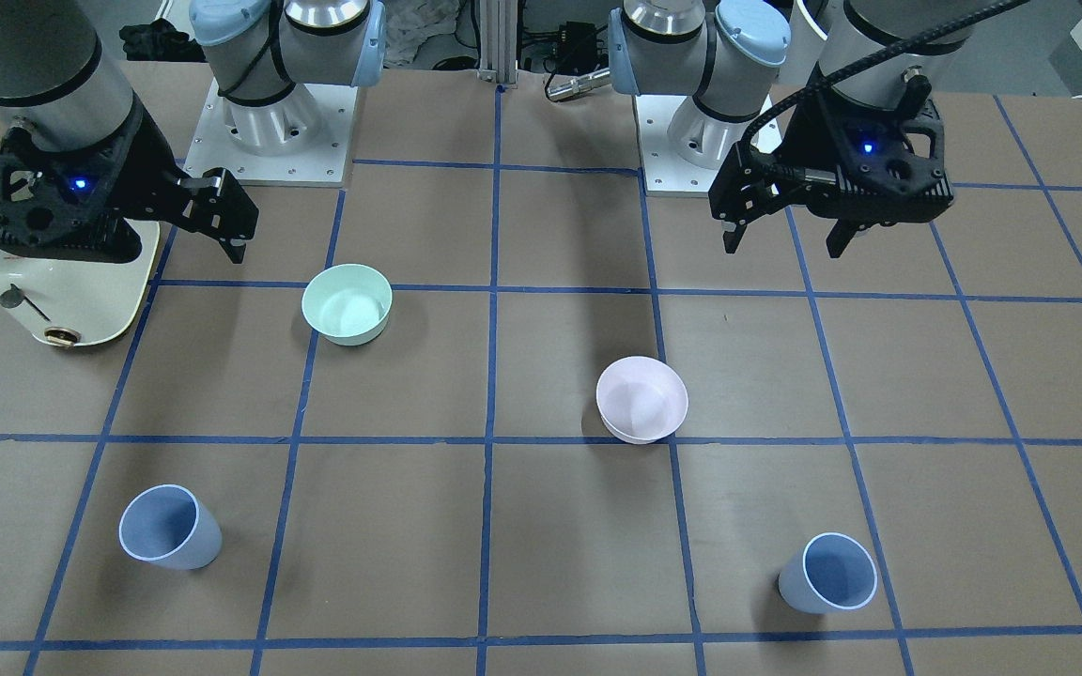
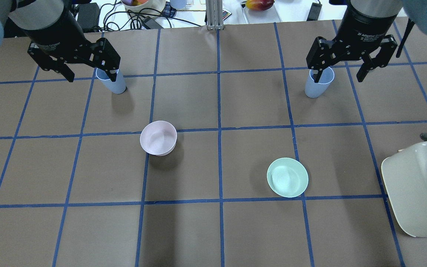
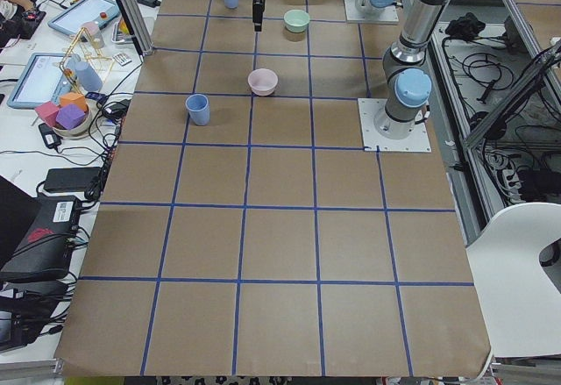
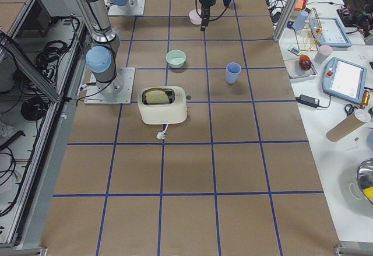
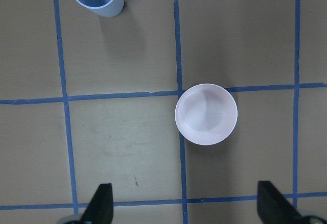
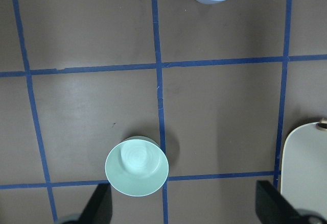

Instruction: Stack blue cups with both arms

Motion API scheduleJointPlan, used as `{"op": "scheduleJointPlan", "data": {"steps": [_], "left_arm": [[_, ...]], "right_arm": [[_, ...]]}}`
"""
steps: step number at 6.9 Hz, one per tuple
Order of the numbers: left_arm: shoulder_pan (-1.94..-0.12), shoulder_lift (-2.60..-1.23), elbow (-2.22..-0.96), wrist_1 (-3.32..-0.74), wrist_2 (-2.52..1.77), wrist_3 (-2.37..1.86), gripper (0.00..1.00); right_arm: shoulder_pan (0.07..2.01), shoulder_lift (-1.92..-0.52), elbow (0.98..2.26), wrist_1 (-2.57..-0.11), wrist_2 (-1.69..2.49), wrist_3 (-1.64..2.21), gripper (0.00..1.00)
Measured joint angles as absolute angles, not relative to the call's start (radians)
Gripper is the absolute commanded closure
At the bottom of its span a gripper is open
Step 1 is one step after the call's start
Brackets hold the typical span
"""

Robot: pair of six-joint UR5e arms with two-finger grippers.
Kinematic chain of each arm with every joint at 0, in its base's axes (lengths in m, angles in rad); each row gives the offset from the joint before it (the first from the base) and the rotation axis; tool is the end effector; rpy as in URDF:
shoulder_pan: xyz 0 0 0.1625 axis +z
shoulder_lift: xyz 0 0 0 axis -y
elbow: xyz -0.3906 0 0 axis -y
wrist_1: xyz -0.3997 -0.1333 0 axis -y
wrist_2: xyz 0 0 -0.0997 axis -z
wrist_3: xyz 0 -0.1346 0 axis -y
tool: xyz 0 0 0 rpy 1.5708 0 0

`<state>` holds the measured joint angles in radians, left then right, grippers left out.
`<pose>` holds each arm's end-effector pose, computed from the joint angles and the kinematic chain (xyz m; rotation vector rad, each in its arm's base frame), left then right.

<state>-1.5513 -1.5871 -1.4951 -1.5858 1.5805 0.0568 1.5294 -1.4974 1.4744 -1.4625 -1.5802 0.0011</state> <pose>-0.1220 -0.5134 0.4467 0.0580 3.1289 -0.0688 0.1106 -0.5211 0.4186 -0.0659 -3.1304 -0.1339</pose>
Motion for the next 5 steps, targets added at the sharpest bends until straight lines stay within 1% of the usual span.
{"op": "scheduleJointPlan", "data": {"steps": [2,3,5], "left_arm": [[-1.553,-1.616,-1.479,-1.560,1.571,0.069,0.00],[-1.553,-1.651,-1.468,-1.513,1.568,0.093,0.00],[-1.547,-1.807,-1.434,-1.347,1.569,0.197,0.00]], "right_arm": [[1.529,-1.497,1.477,-1.470,-1.579,0.000,0.00],[1.529,-1.497,1.478,-1.471,-1.579,0.000,0.00],[1.528,-1.493,1.481,-1.476,-1.577,0.001,0.00]]}}
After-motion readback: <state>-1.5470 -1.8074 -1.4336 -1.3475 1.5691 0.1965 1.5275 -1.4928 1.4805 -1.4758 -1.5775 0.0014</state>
